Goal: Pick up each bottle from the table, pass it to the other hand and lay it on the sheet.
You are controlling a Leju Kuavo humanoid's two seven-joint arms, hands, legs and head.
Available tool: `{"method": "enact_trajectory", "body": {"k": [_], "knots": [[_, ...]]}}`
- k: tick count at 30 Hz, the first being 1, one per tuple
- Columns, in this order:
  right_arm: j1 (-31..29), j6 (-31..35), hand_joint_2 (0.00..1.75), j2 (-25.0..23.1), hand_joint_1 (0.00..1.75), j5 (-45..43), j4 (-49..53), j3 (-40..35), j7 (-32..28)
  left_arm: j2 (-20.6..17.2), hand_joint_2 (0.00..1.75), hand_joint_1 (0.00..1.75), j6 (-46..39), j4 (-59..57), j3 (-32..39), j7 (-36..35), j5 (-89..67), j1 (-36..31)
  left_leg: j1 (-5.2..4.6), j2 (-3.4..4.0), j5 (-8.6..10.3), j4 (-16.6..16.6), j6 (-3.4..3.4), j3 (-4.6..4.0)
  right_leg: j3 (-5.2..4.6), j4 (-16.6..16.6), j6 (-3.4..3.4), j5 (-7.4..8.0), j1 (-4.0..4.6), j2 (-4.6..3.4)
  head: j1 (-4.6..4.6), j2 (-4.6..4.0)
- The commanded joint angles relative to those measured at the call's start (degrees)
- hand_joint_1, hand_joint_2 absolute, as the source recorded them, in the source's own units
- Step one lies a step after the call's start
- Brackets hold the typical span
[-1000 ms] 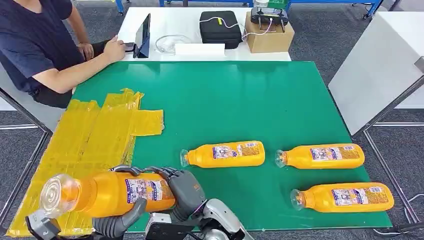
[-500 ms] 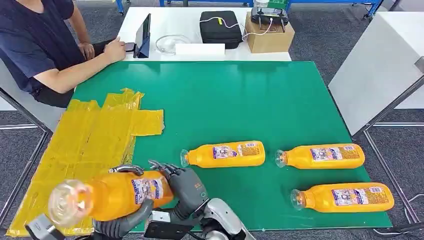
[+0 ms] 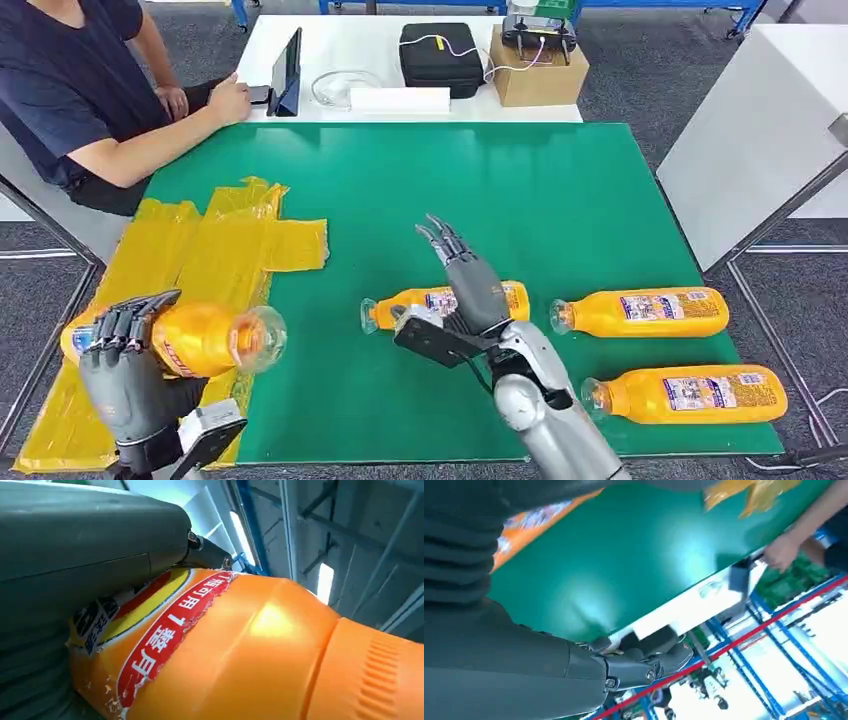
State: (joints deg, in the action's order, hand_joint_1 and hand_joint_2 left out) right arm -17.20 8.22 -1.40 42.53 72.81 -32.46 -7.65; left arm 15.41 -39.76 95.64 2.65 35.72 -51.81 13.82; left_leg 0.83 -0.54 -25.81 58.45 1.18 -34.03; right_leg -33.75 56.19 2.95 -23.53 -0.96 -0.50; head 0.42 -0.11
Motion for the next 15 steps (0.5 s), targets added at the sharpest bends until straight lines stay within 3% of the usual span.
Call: {"method": "enact_trajectory", "body": {"k": [1, 2, 3, 9, 15], "knots": [[-5.6, -3.3, 0.00, 5.6, 0.00, -1.7, -3.7, 0.9, 0.8, -0.5, 1.75, 1.75, -0.2, -16.5, 6.8, -5.8, -21.6, -4.0, -0.04, 0.02, 0.02, -0.1, 0.01, 0.20, 0.18, -0.1, -0.11, 0.00, -0.01, 0.06, 0.00, 0.00], [-6.8, -4.5, 0.00, 5.8, 0.00, -2.2, -5.1, 0.3, 1.1, -2.9, 1.75, 1.75, -0.2, -22.3, 4.1, -8.8, -24.5, -4.8, -0.05, 0.04, 0.03, -0.1, 0.01, 0.17, 0.13, -0.1, -0.07, 0.02, -0.03, 0.02, 0.00, 0.00], [-8.7, -6.3, 1.75, 6.3, 0.00, -2.7, -7.5, -0.9, 1.9, -6.6, 1.75, 1.75, 0.2, -26.9, -0.3, -14.0, -26.6, -5.6, -0.04, 0.07, 0.03, -0.1, 0.01, 0.22, 0.19, -0.1, -0.12, 0.03, -0.01, 0.02, 0.00, 0.00], [-16.8, -12.7, 1.75, 6.6, 0.00, -5.0, -18.9, -6.5, 2.4, -13.0, 1.75, 1.75, 1.9, -43.8, -9.0, -22.3, -30.5, -10.6, -0.06, 0.13, 0.09, -0.2, -0.04, 0.25, 0.17, -0.1, -0.19, 0.08, -0.01, -0.02, -0.02, 0.00], [-20.1, -14.9, 1.75, 6.6, 0.00, -5.9, -22.5, -9.2, 3.0, -14.5, 1.75, 1.75, 1.8, -49.0, -12.8, -23.9, -31.0, -12.3, -0.08, 0.14, 0.08, -0.1, -0.09, 0.20, 0.14, 0.0, -0.14, 0.01, -0.02, -0.04, -0.02, 0.00]]}}
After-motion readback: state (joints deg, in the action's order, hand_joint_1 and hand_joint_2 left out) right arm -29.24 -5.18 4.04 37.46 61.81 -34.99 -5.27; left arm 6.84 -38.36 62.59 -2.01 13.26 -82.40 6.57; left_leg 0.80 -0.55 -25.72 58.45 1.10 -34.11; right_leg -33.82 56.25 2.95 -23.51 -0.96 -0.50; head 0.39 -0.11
